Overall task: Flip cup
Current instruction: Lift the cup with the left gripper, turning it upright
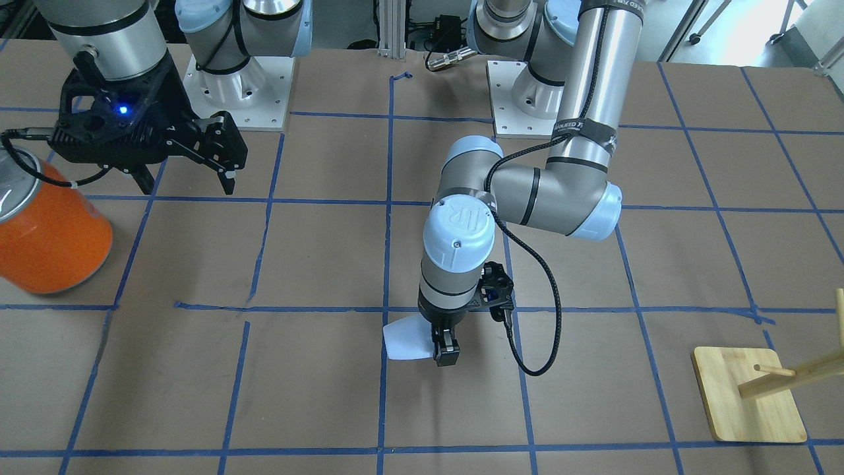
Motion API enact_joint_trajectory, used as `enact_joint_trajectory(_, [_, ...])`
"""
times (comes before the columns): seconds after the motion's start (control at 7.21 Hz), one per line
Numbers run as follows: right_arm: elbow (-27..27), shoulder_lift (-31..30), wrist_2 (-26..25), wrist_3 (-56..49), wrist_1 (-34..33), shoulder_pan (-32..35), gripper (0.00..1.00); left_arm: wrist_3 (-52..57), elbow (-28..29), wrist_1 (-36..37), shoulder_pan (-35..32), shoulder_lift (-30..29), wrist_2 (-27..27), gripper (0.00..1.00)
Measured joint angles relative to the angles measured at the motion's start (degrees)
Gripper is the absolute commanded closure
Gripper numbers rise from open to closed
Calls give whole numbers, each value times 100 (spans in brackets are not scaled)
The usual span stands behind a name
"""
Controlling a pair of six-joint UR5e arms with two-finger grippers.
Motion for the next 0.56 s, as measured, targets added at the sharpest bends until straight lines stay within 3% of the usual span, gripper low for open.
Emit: enact_joint_trajectory(0.56, [-1, 6, -8, 0, -6, 0, 0, 1188, -65, -188, 432, 293, 361, 100])
